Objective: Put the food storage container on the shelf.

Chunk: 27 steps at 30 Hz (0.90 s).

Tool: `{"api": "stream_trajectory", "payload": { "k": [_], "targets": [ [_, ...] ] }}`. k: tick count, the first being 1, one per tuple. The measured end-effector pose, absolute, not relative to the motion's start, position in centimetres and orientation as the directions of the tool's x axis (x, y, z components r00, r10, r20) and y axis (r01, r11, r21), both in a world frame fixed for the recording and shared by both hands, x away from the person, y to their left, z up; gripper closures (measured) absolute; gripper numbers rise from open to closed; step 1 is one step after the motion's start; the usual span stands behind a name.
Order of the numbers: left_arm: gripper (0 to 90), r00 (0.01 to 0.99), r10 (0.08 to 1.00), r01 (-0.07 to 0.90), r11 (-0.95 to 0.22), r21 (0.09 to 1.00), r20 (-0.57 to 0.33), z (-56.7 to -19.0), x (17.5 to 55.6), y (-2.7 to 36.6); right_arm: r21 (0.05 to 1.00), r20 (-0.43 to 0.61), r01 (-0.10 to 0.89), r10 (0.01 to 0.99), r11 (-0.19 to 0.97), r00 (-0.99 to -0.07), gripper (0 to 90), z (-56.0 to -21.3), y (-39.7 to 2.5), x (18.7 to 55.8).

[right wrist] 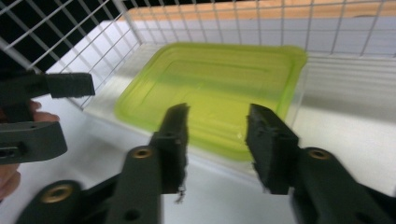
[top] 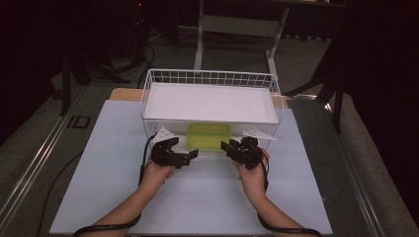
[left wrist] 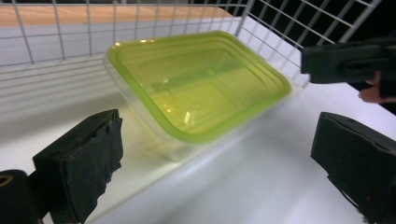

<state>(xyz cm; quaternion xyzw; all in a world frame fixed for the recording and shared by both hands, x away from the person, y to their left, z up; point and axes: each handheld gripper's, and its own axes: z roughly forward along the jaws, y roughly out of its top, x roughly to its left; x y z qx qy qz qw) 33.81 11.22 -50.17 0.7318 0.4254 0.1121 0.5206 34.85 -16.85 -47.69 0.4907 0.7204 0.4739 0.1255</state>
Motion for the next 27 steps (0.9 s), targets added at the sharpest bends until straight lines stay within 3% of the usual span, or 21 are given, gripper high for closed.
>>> {"api": "stream_trajectory", "payload": {
  "k": [1,7,9,27],
  "targets": [
    [3.1,0.613,0.740,0.506,-0.100,0.857,-0.276,-50.1,33.4,11.3,0.803,0.283,0.591,0.824,0.075,-0.491,60.7,-47.6,-16.7,34.7],
    [3.1,0.625,0.728,0.510,-0.108,0.854,-0.281,-49.7,31.1,12.2,0.790,0.248,0.599,0.822,0.135,-0.513,86.4,-47.4,-15.9,34.0],
    [3.1,0.629,0.722,0.512,-0.108,0.852,-0.286,-49.6,30.4,12.6,0.786,0.245,0.601,0.820,0.145,-0.518,89.3,-47.6,-15.7,33.9],
    [3.1,0.632,0.719,0.511,-0.106,0.853,-0.290,-51.4,28.0,14.1,0.728,0.228,0.648,0.812,0.224,-0.537,90.0,-51.8,-12.2,35.6]
  ]
}}
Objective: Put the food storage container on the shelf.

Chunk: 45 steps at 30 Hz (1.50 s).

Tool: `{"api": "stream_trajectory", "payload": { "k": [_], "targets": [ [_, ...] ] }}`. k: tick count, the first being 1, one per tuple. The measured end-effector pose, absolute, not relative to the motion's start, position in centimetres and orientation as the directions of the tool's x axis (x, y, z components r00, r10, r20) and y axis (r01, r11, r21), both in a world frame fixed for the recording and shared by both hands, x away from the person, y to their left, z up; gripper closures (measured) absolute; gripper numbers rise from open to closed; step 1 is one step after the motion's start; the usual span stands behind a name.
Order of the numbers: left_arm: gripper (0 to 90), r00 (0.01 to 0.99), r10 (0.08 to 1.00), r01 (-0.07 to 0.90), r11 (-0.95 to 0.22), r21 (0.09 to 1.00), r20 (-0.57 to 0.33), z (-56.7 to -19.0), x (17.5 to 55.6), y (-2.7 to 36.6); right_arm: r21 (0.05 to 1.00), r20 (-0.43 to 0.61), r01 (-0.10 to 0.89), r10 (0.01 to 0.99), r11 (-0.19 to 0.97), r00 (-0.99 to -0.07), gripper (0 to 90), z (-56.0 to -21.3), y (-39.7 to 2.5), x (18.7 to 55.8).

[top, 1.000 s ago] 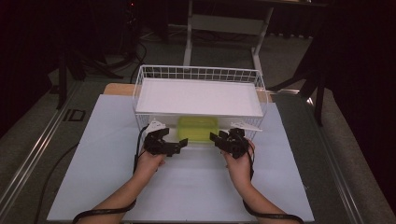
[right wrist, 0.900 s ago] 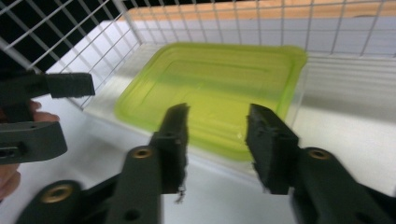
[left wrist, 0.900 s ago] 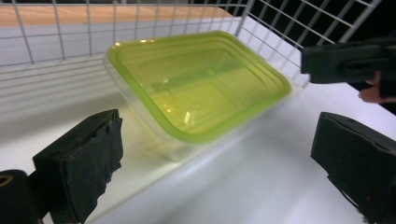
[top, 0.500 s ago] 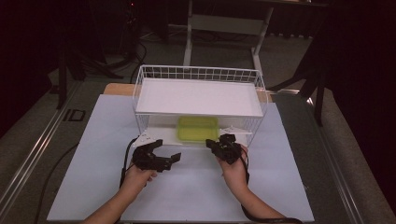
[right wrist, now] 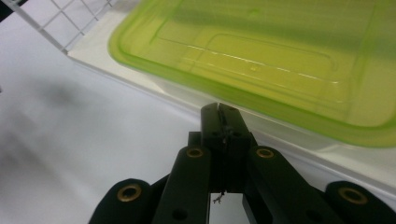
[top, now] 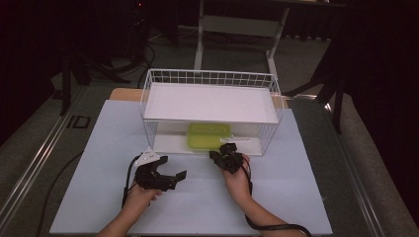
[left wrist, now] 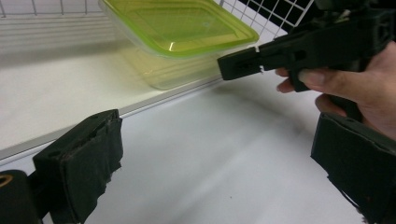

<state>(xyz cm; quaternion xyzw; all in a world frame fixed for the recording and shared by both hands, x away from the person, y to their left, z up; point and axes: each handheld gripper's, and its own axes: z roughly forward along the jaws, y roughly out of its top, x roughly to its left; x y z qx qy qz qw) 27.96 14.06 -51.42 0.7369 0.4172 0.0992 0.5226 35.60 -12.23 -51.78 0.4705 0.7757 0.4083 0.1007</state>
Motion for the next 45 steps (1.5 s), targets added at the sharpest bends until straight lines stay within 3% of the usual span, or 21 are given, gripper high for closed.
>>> {"api": "stream_trajectory", "payload": {
  "k": [30,45],
  "targets": [
    [3.1,0.620,0.734,0.508,-0.107,0.855,-0.277,-51.7,27.9,14.2,0.722,0.255,0.674,0.845,0.158,-0.471,90.0,-52.4,-11.1,39.8],
    [3.1,0.625,0.732,0.504,-0.114,0.856,-0.271,-51.7,27.8,14.0,0.735,0.229,0.652,0.835,0.188,-0.500,87.8,-52.2,-10.6,40.1]
  ]
}}
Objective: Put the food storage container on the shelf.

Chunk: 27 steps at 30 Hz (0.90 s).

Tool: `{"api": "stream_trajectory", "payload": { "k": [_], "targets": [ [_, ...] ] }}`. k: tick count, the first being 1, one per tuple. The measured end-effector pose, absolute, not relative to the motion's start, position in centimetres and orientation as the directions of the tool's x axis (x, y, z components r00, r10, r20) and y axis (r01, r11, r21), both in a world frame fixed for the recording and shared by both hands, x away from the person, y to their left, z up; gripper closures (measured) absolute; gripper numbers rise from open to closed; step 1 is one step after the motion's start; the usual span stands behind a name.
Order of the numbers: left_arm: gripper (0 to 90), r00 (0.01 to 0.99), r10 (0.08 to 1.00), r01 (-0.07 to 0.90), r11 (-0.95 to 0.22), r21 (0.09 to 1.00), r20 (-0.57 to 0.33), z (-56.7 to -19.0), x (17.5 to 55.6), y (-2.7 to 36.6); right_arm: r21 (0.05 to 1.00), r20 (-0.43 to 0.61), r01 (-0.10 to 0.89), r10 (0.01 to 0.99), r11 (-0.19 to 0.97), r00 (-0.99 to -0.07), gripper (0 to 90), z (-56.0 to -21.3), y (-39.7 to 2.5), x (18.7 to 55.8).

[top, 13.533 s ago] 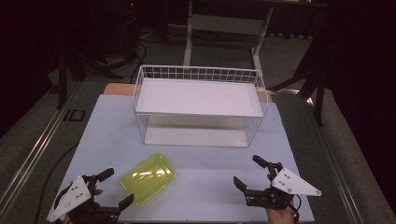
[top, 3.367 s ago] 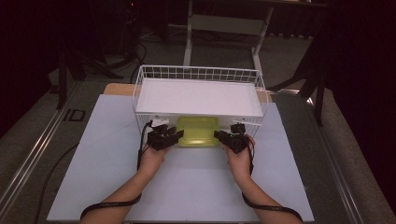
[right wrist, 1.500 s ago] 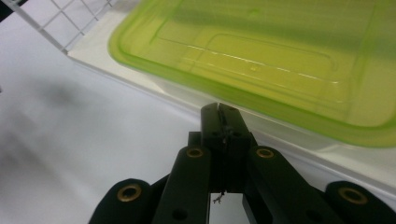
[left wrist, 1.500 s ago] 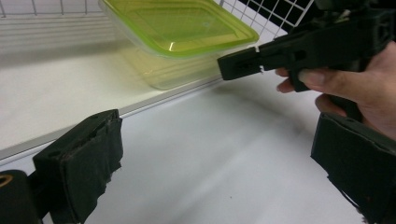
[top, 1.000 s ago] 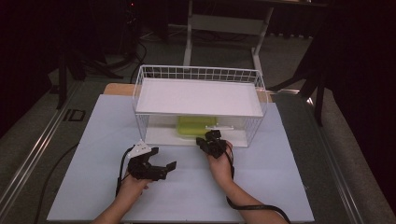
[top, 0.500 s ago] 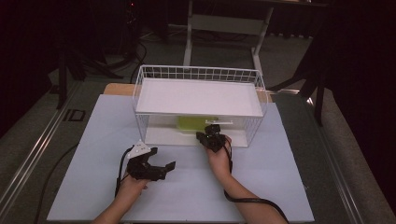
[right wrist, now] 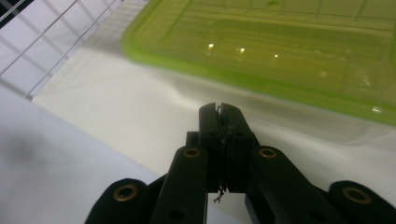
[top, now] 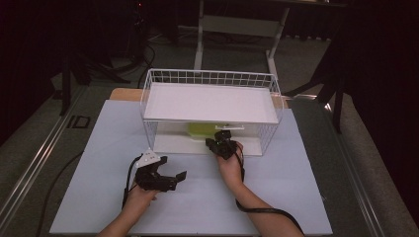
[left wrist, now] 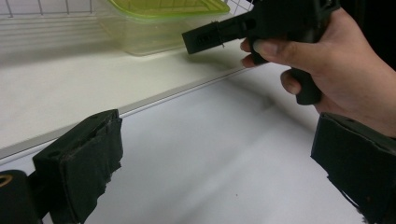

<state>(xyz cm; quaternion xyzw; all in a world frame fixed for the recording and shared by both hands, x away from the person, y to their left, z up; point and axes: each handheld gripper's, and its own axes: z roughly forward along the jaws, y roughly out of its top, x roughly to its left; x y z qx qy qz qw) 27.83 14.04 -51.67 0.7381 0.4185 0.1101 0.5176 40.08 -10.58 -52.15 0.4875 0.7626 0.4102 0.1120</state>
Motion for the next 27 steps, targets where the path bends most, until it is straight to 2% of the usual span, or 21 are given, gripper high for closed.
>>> {"api": "stream_trajectory", "payload": {
  "k": [5,9,11,14,17,20,25,27],
  "targets": [
    [3.0,0.631,0.730,0.503,-0.128,0.855,-0.262,-51.6,27.9,14.0,0.759,0.201,0.612,0.815,0.221,-0.544,85.8,-51.4,-10.5,38.7],
    [3.0,0.636,0.725,0.502,-0.128,0.855,-0.264,-51.3,28.0,14.1,0.764,0.222,0.607,0.795,0.218,-0.564,81.6,-50.5,-11.1,37.5],
    [3.1,0.636,0.725,0.498,-0.122,0.858,-0.266,-51.0,28.0,14.2,0.785,0.186,0.572,0.790,0.239,-0.584,81.5,-50.1,-11.5,36.7],
    [3.0,0.631,0.731,0.491,-0.118,0.863,-0.259,-50.6,28.1,14.2,0.803,0.160,0.541,0.783,0.250,-0.600,74.9,-49.8,-12.2,35.6],
    [3.0,0.638,0.729,0.486,-0.129,0.864,-0.249,-50.3,28.1,14.1,0.813,0.179,0.534,0.775,0.230,-0.606,64.7,-49.4,-13.1,34.7],
    [3.0,0.649,0.719,0.481,-0.136,0.866,-0.247,-50.0,28.0,14.0,0.816,0.151,0.518,0.771,0.255,-0.618,64.4,-49.1,-13.6,33.8],
    [3.0,0.681,0.701,0.462,-0.188,0.867,-0.210,-49.7,27.9,13.6,0.837,0.160,0.491,0.750,0.242,-0.642,45.2,-48.3,-14.7,32.4],
    [3.0,0.680,0.699,0.464,-0.175,0.868,-0.223,-49.6,27.9,13.7,0.842,0.170,0.485,0.739,0.235,-0.652,33.6,-48.0,-15.1,32.1]
  ]
}}
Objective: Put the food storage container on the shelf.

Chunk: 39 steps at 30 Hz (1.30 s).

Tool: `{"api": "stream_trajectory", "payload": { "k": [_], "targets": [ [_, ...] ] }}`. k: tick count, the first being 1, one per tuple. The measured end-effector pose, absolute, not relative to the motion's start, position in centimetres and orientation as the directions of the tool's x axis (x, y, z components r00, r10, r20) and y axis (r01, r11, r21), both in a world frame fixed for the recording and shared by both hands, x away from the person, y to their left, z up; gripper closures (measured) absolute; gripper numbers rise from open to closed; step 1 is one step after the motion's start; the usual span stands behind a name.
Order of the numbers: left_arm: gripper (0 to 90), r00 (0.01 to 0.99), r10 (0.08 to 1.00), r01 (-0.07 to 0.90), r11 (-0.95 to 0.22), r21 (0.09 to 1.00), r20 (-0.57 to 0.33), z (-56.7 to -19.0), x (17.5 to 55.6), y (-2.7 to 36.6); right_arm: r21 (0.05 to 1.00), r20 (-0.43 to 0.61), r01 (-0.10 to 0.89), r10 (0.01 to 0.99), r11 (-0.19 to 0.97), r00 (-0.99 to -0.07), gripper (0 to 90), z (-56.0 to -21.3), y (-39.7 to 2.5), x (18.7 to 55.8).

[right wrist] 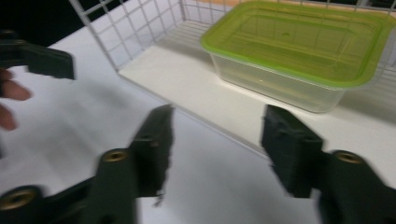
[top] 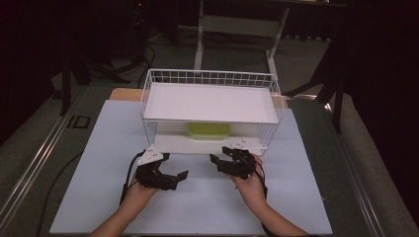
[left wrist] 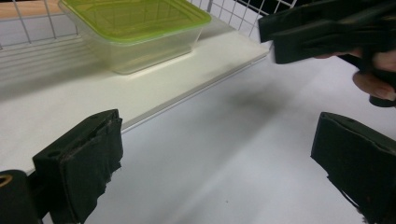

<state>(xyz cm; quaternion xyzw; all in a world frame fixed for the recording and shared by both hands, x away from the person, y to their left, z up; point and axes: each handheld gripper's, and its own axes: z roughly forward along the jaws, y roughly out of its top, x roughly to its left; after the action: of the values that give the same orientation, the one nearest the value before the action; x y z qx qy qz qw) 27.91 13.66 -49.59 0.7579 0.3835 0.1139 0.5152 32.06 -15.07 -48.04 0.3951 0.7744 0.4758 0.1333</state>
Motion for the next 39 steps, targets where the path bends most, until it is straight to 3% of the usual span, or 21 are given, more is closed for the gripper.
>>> {"api": "stream_trajectory", "payload": {
  "k": [3,7,25,39],
  "targets": [
    [3.1,0.682,0.696,0.455,-0.162,0.876,-0.226,-49.4,27.8,13.6,0.828,0.207,0.501,0.692,0.252,-0.691,19.8,-47.9,-15.6,31.6],
    [3.1,0.699,0.680,0.448,-0.172,0.877,-0.223,-49.2,27.4,13.5,0.831,0.200,0.486,0.670,0.270,-0.715,17.2,-48.1,-16.1,30.8],
    [3.1,0.744,0.628,0.408,-0.157,0.899,-0.227,-48.4,25.3,15.2,0.861,0.177,0.419,0.604,0.287,-0.777,17.2,-47.5,-18.5,28.6],
    [3.0,0.754,0.614,0.404,-0.156,0.902,-0.232,-48.8,23.8,17.5,0.860,0.180,0.437,0.644,0.263,-0.743,19.0,-47.4,-21.7,26.9]
  ]
}}
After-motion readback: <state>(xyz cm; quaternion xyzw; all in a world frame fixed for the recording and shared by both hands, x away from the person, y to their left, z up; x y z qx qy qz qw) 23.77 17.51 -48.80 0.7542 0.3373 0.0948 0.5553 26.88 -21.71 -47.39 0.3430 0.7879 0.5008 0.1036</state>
